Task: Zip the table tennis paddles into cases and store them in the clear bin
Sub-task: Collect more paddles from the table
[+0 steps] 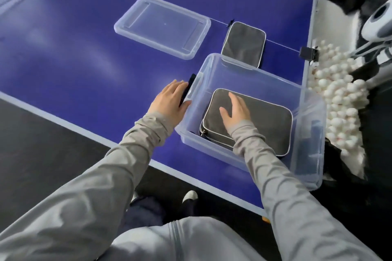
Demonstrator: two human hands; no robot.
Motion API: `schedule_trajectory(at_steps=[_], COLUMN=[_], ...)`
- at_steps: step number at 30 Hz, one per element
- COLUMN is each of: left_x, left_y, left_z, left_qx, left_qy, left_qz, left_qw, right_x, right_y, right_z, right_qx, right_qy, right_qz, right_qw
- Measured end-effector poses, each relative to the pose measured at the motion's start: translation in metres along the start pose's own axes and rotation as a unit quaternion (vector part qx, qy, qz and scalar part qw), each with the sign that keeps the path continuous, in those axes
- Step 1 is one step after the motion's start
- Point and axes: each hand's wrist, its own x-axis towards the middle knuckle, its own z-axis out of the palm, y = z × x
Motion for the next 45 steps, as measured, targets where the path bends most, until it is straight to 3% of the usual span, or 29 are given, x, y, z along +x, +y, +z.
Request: schedule_trajectory(at_steps=[5, 11, 17, 22, 25, 29, 34, 41, 45], left_x=[-0.045, -0.122, -0.214, -0.290, -0.332, -0.366, -0.376, -0.356, -0.336], left_y=[-0.069, -0.174, -0.278, -0.339, -0.367, -0.392, -0.419, -0.493, -0.544], left_z=[-0.029, -0.046, -0.053, -0.063, -0.071, -0.076, -0.085, -0.131, -0.177], left_qx=[-0.009, -0.014, -0.026, -0.030, -0.047, -0.069, -0.097, -0.112, -0.109], left_qy=[0.049, 0.015, -0.059, -0.124, -0.137, -0.134, -0.116, -0.086, -0.054], left_qz=[-0.070, -0.186, -0.331, -0.444, -0.503, -0.553, -0.589, -0.616, -0.619], left_qw=[0.996, 0.982, 0.941, 0.887, 0.852, 0.820, 0.794, 0.775, 0.775], right_x=[0.004, -0.017, -0.059, -0.096, -0.108, -0.104, -0.079, -0.037, -0.012], right_y=[-0.071, -0.170, -0.240, -0.258, -0.275, -0.305, -0.347, -0.428, -0.485], right_z=[0.046, 0.126, 0.236, 0.314, 0.347, 0.377, 0.410, 0.472, 0.503], right_qx=[-0.011, -0.038, -0.111, -0.230, -0.303, -0.357, -0.372, -0.371, -0.353], right_qy=[0.004, 0.006, -0.205, -0.383, -0.440, -0.469, -0.474, -0.486, -0.482], right_qz=[-0.077, -0.210, -0.263, -0.263, -0.250, -0.236, -0.235, -0.275, -0.283], right_qw=[0.997, 0.977, 0.936, 0.855, 0.808, 0.772, 0.763, 0.742, 0.750])
